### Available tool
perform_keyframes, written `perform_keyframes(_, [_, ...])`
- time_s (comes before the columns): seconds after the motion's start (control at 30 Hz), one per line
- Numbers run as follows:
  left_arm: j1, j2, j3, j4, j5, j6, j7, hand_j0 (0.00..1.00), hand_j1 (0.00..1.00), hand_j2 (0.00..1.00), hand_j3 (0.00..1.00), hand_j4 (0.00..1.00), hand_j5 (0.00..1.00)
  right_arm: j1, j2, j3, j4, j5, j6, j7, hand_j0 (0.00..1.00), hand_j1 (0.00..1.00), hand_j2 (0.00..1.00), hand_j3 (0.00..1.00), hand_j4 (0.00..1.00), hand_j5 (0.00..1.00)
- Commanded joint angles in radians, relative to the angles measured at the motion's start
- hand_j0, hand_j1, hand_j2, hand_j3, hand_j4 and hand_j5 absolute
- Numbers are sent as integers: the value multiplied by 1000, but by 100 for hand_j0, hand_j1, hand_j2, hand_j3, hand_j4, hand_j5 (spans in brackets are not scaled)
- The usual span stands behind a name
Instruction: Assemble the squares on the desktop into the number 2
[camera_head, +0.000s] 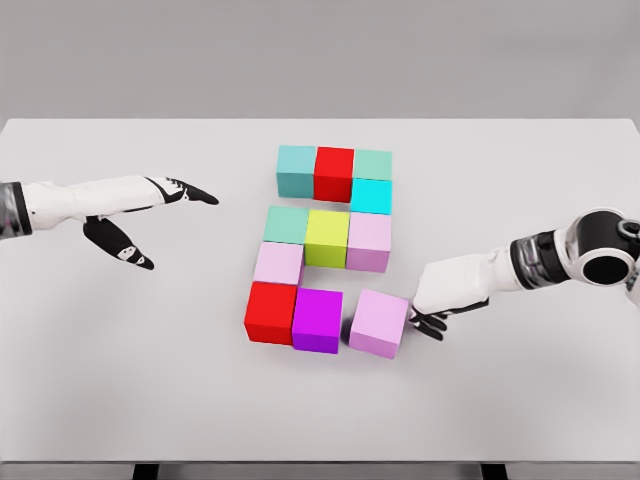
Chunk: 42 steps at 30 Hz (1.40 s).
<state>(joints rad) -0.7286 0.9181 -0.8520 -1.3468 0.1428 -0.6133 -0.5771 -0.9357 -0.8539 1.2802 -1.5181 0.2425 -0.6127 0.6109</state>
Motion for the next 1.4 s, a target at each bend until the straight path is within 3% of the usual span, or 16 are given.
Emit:
perform_keyframes(0.0, [0, 1, 1, -2, 8, 2, 0, 100, 100, 100, 100, 100, 100, 0, -2, -2, 1, -5, 2, 0, 20, 20, 20, 20, 20, 20])
perform_keyframes(1.37, [8, 8, 1, -2, 8, 2, -1, 100, 100, 100, 100, 100, 100, -46, 4, 13, -25, -8, 2, 0, 21, 21, 21, 21, 21, 21])
